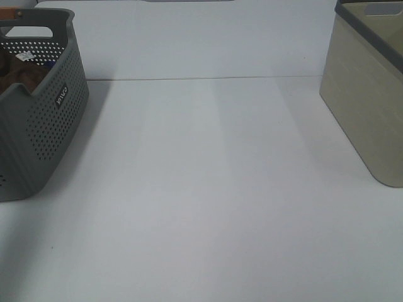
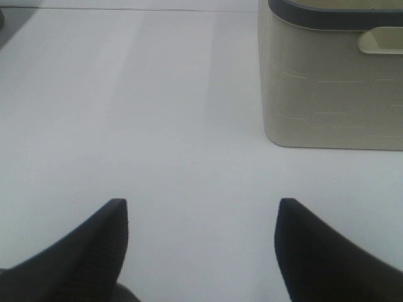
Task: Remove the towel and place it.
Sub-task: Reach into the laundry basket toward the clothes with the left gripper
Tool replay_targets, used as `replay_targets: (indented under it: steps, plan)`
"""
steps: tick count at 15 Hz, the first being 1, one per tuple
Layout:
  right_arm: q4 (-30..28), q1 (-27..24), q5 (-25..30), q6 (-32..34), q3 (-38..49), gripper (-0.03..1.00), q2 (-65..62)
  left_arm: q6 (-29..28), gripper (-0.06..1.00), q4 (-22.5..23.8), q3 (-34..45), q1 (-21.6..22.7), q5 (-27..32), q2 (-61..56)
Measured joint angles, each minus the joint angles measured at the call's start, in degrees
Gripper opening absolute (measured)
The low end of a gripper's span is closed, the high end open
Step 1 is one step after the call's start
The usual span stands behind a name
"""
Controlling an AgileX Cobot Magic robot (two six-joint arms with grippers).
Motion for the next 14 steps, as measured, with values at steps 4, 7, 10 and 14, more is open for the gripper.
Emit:
replay_targets:
  steps: [4, 7, 10, 14]
  plan:
    - [0.00, 0.00, 0.00, 0.00, 0.00, 0.64, 0.00, -3.78, 0.73, 7.51, -18.45, 0.00, 9.51, 20.34]
    - [0.00, 0.00, 0.00, 0.00, 0.00, 0.64, 0.00, -8.59, 0.68, 14.73, -31.57, 0.00, 14.84, 33.98]
    - [0.00, 0.00, 0.00, 0.00, 0.00, 0.64, 0.00, -11.80, 0.59, 18.45, -40.68, 0.06, 18.62, 44.06]
    - [0.00, 0.00, 0.00, 0.00, 0.00, 0.64, 0.00, -12.72, 0.56, 18.79, -54.09, 2.06, 21.31, 57.35]
